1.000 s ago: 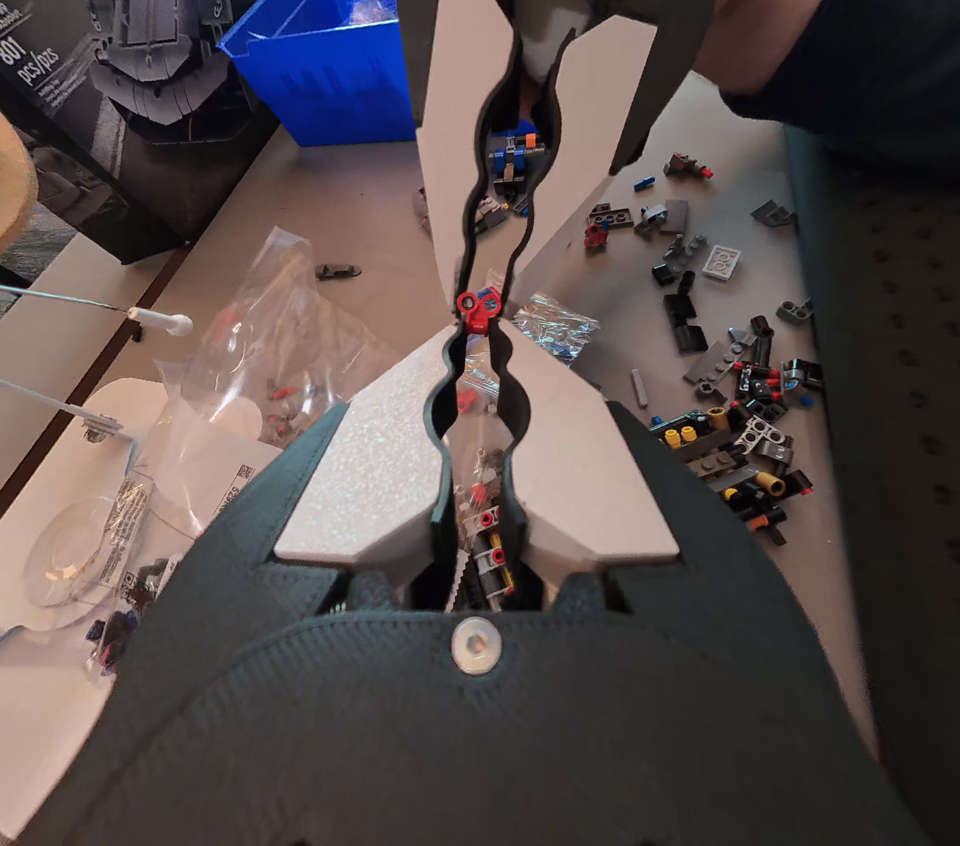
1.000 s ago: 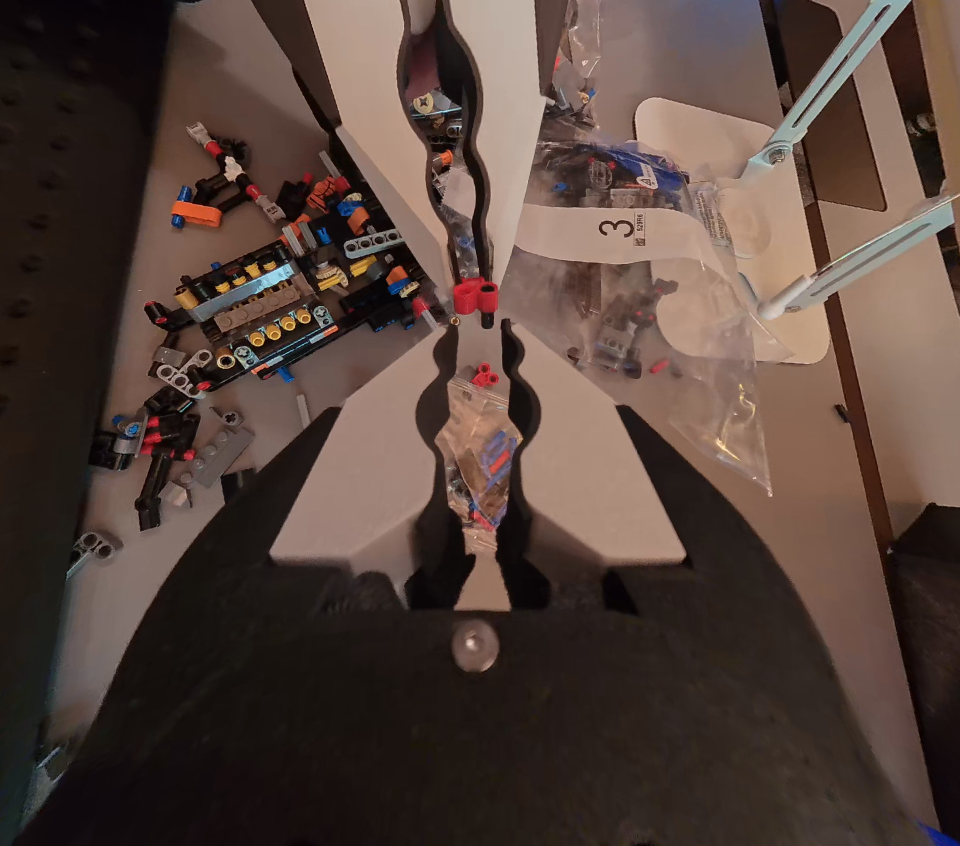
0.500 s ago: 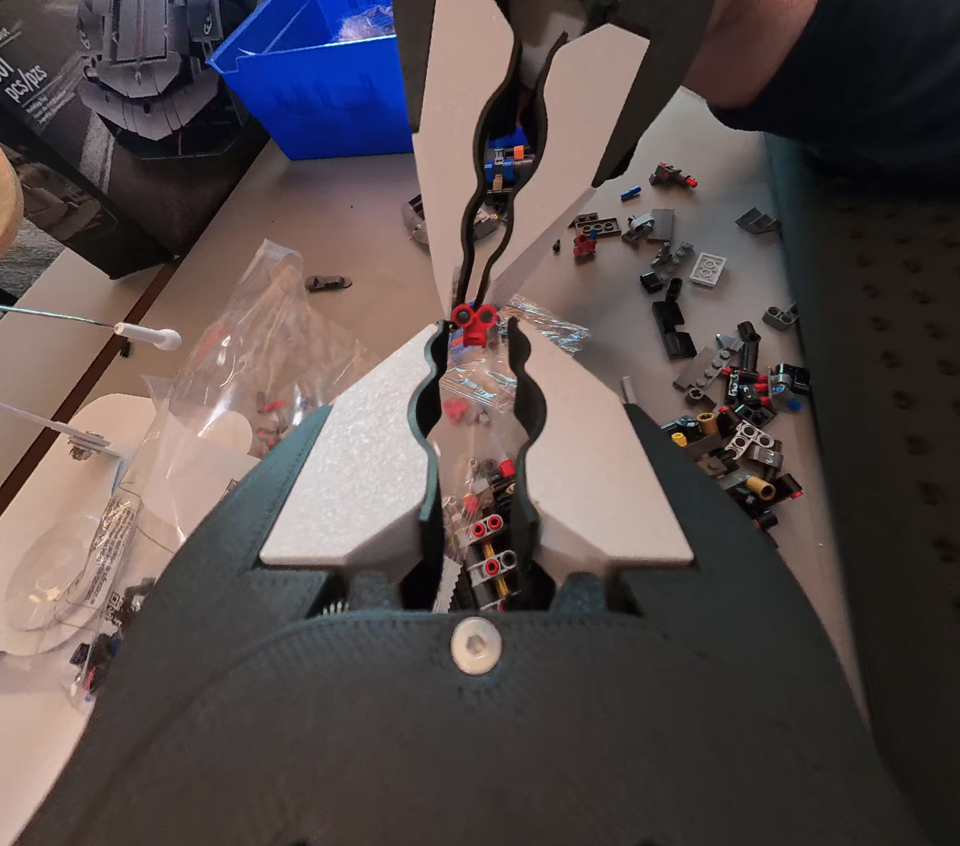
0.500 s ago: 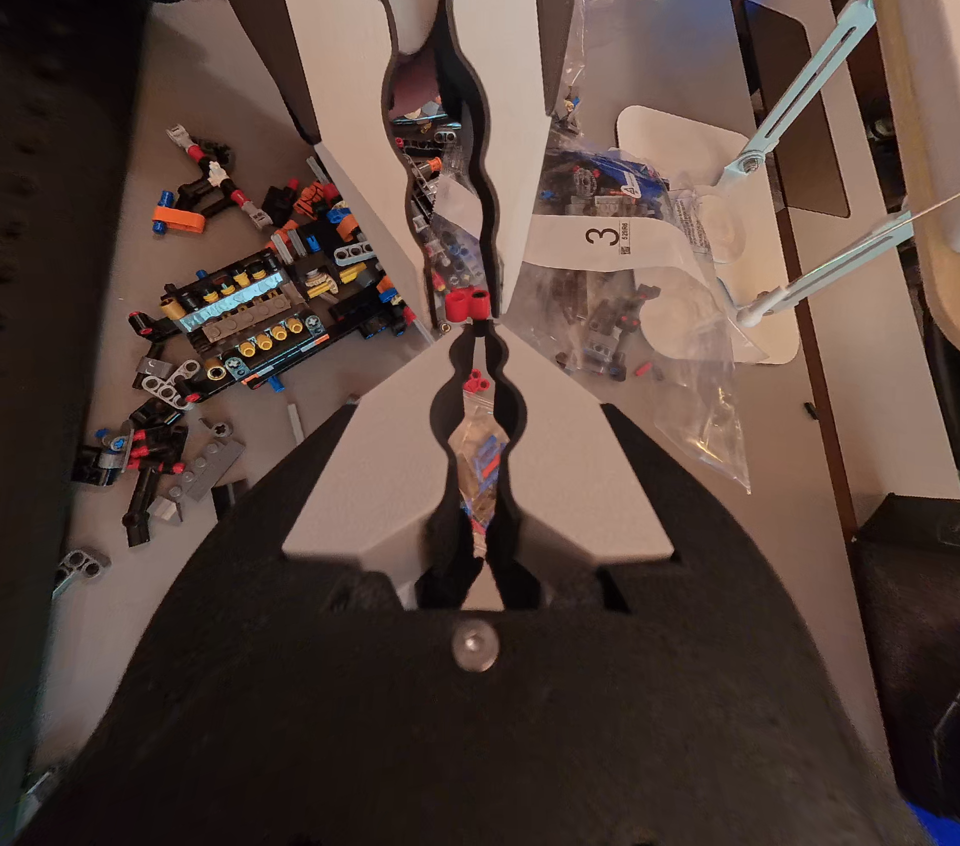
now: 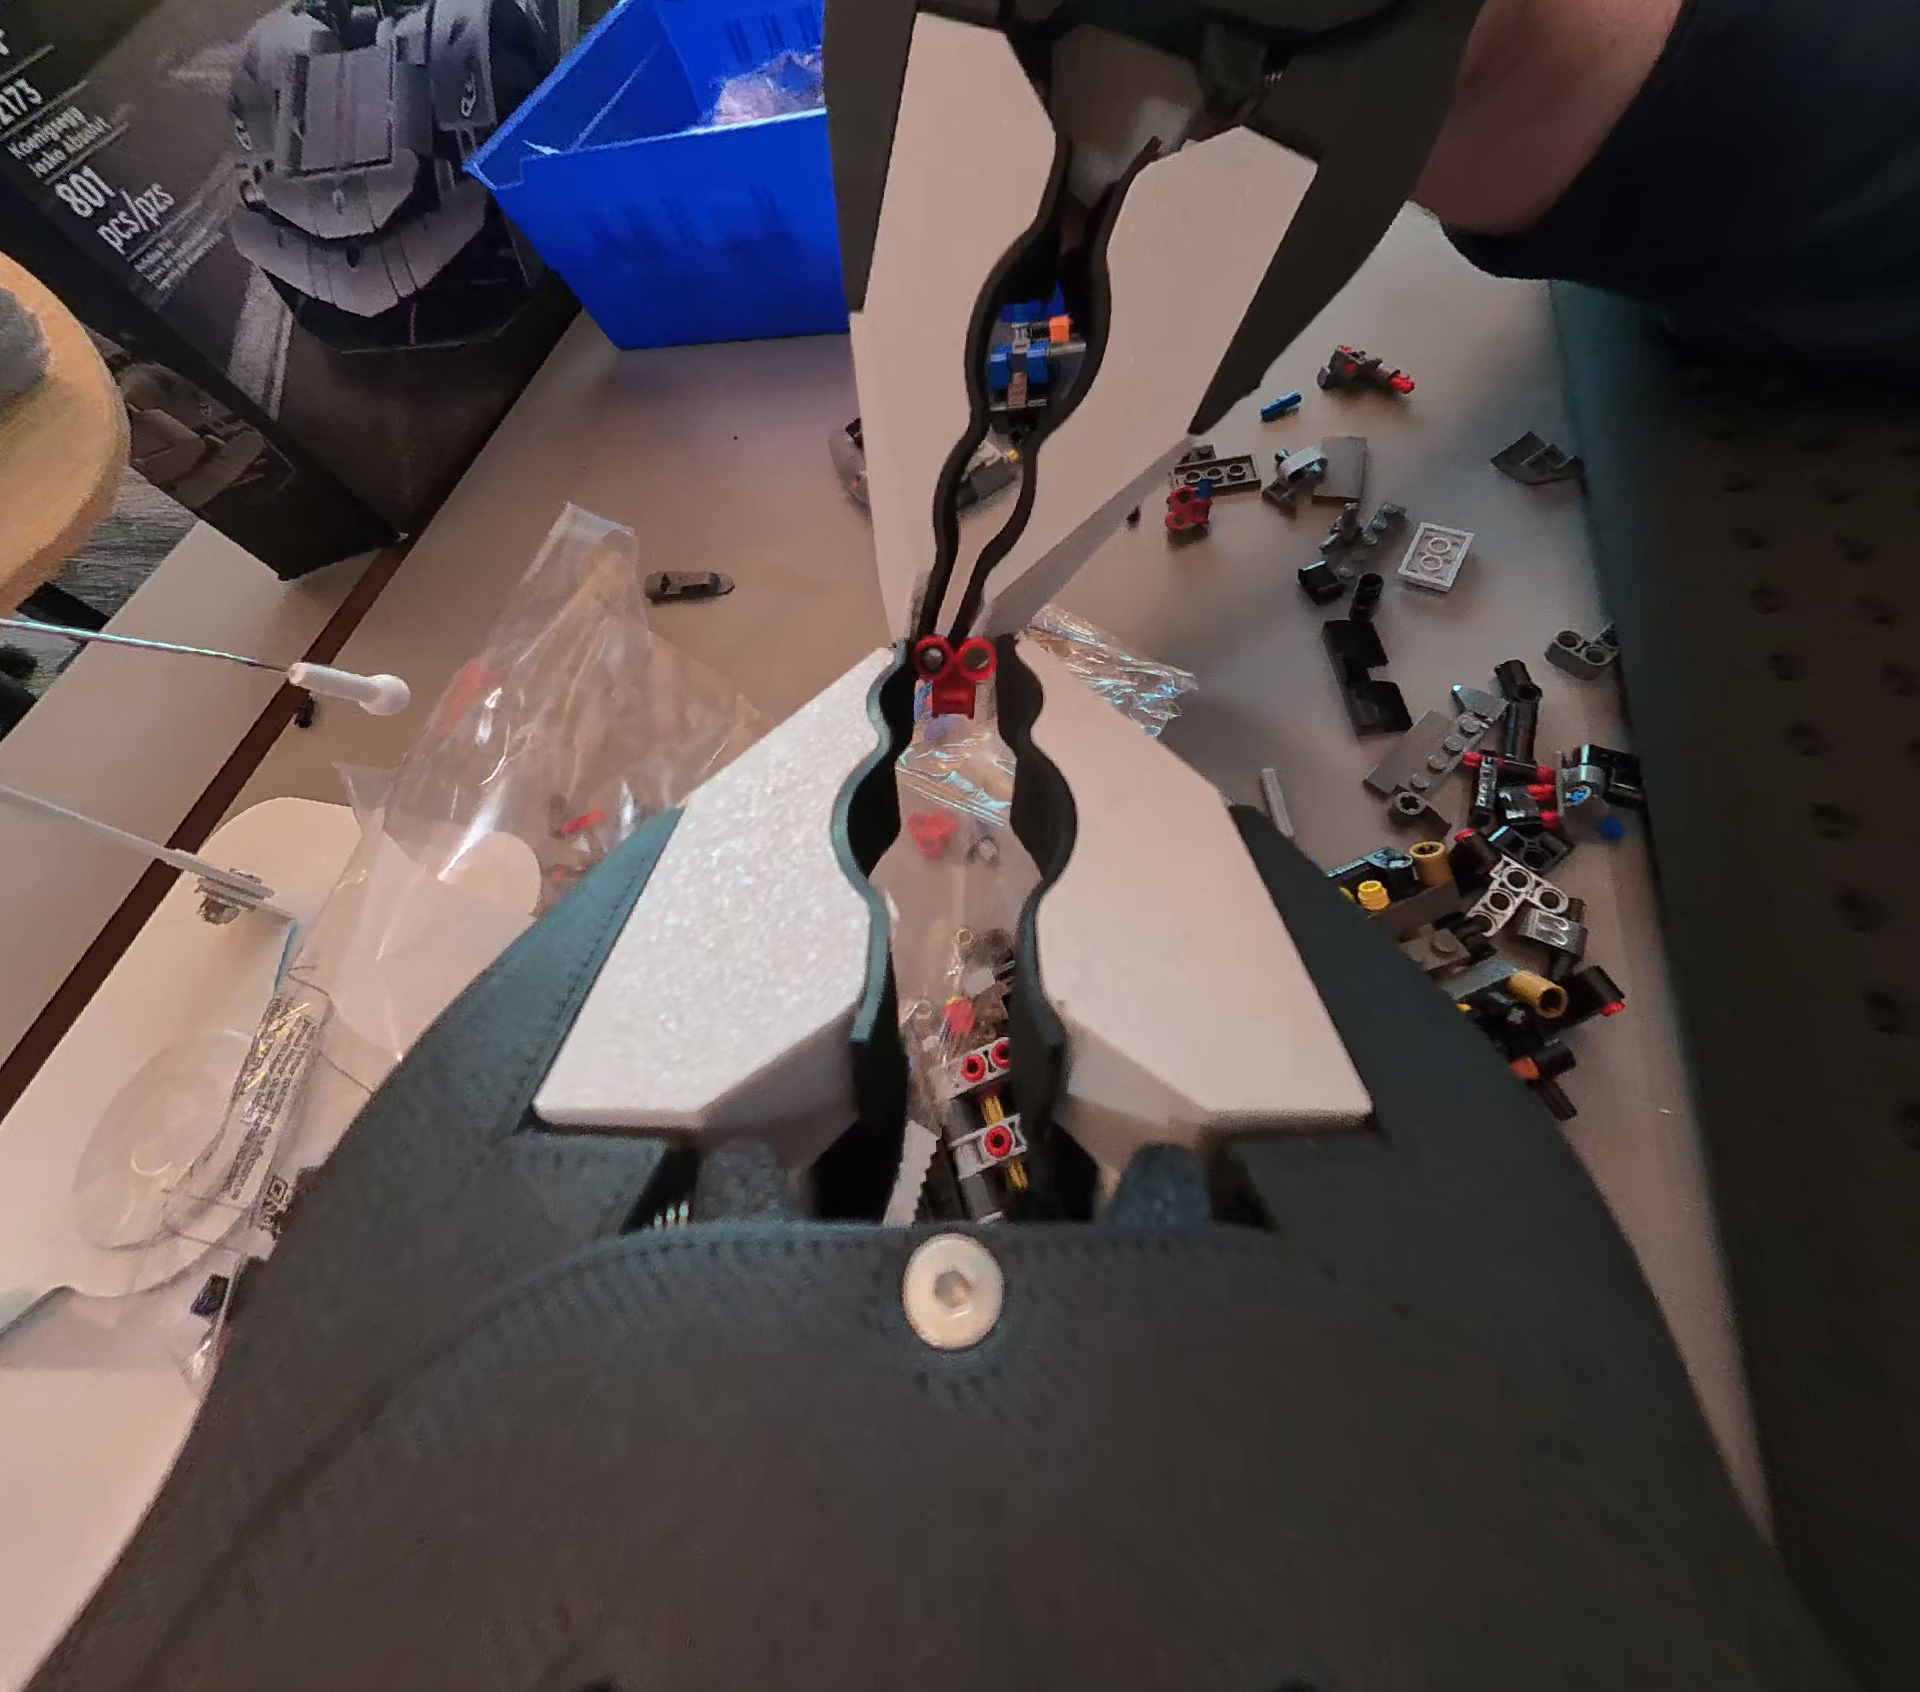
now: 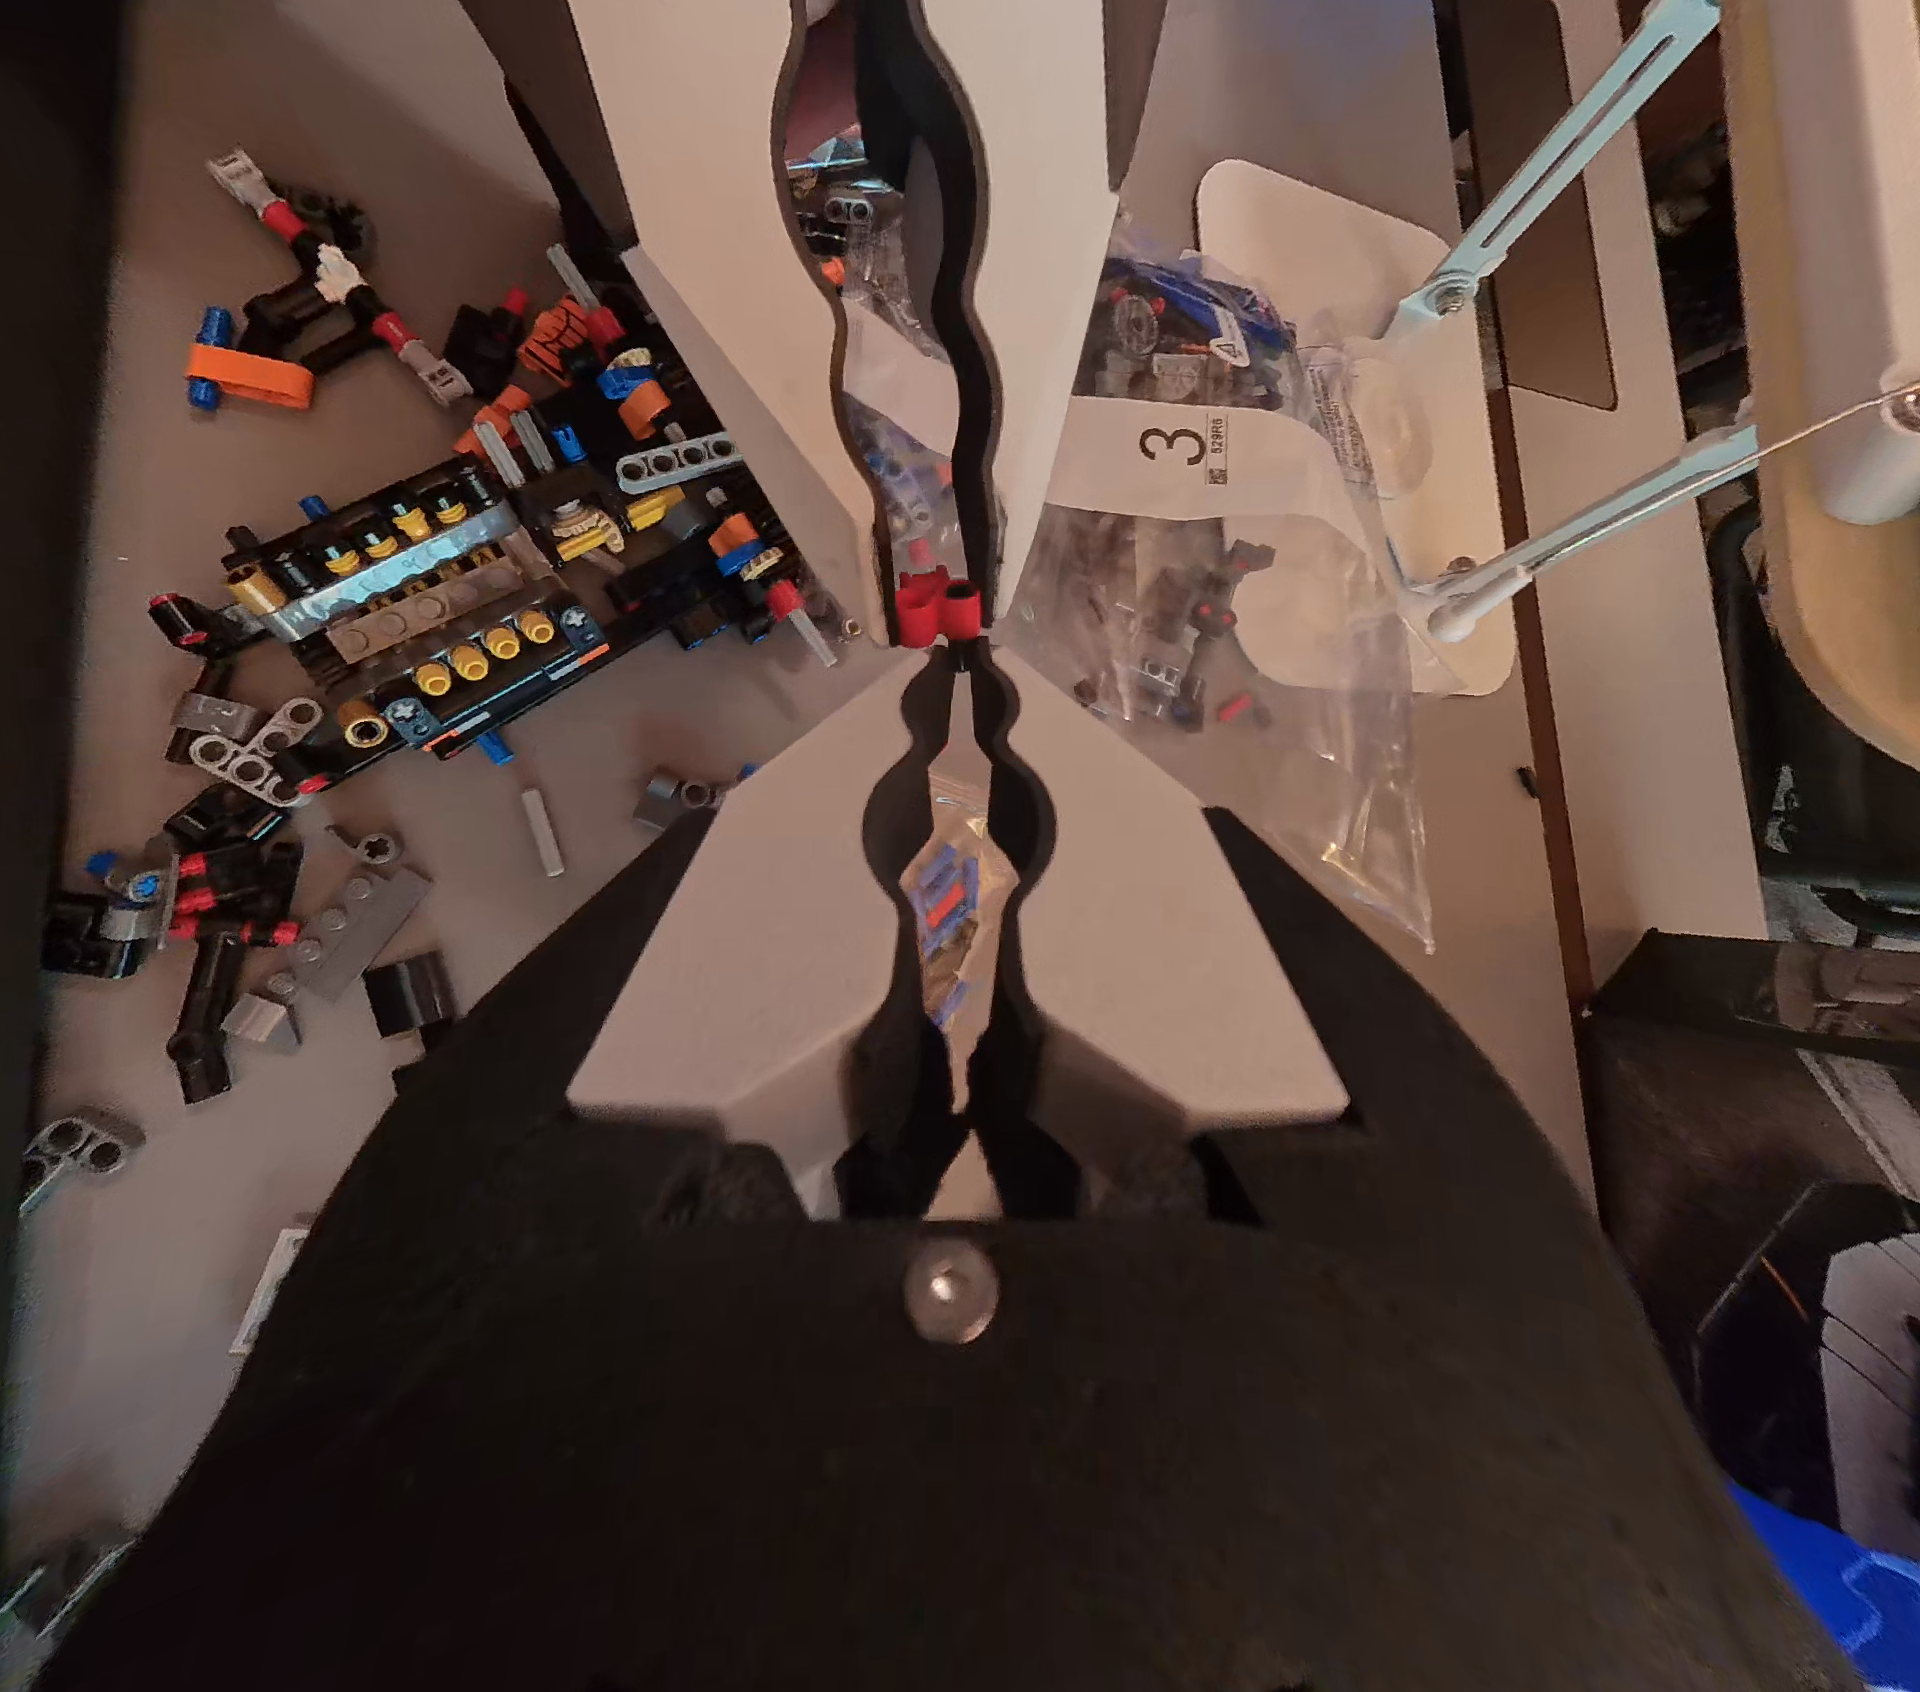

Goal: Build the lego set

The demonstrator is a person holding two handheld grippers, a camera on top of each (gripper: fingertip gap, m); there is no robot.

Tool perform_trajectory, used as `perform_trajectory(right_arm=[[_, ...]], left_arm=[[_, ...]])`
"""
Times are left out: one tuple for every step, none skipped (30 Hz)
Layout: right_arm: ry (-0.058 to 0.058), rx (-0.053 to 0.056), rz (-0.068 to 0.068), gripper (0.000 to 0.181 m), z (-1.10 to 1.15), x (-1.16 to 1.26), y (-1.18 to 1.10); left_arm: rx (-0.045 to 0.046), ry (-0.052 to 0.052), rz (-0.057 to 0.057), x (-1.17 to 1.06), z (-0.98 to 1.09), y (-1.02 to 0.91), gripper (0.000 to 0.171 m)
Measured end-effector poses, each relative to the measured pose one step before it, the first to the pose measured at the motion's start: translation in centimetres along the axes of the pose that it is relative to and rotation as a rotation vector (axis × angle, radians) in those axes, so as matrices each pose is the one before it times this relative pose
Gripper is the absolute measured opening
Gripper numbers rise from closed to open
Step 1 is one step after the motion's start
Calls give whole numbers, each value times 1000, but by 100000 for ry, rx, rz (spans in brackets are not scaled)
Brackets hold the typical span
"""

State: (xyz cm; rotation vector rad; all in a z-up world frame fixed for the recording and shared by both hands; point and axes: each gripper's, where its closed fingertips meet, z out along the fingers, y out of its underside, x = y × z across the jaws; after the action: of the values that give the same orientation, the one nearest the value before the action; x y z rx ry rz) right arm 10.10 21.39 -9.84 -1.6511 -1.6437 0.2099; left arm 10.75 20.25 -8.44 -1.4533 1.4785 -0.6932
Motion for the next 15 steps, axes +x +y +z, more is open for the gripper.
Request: perform_trajectory(right_arm=[[-271,381,617,1,-104,6,-96],[-60,745,549,1,-112,27,-120],[142,1271,630,1,-126,67,-162],[-504,942,945,1,-114,-16,-123],[-323,392,336,1,-77,-25,-47],[268,3,-132,1,-65,25,-38],[340,-101,-305,1,-53,-12,-47],[322,261,-315,1,-84,-3,-82],[445,990,-121,0,-129,61,-160],[1,1108,156,0,-147,40,-133],[-253,660,163,0,-121,10,-64],[-22,475,-59,0,-127,1,-48],[-93,648,88,0,-121,5,-69],[37,-535,94,0,-131,26,148],[2394,-5467,-617,0,-37,418,1139]], left_arm=[[1082,217,-679,-5,-104,-171,13],[1554,24,-1057,-66,-137,-207,13],[1016,894,-1191,19,-101,-137,12],[650,684,-771,36,-70,-85,12],[466,-87,-233,-8,-33,-68,12],[192,105,-6,20,-55,-54,12],[339,465,-409,49,-80,-95,12],[1391,394,-1255,-32,-126,-203,12],[1437,1025,-1646,-12,-125,-167,12],[594,978,-440,37,-94,-56,12],[54,180,444,10,-62,-61,12],[456,-27,66,50,-53,-181,12],[320,643,-655,96,-7,-104,13],[2591,-894,-786,-205,-320,-379,13],[7207,-1873,-2571,-751,-1302,-1184,13]])
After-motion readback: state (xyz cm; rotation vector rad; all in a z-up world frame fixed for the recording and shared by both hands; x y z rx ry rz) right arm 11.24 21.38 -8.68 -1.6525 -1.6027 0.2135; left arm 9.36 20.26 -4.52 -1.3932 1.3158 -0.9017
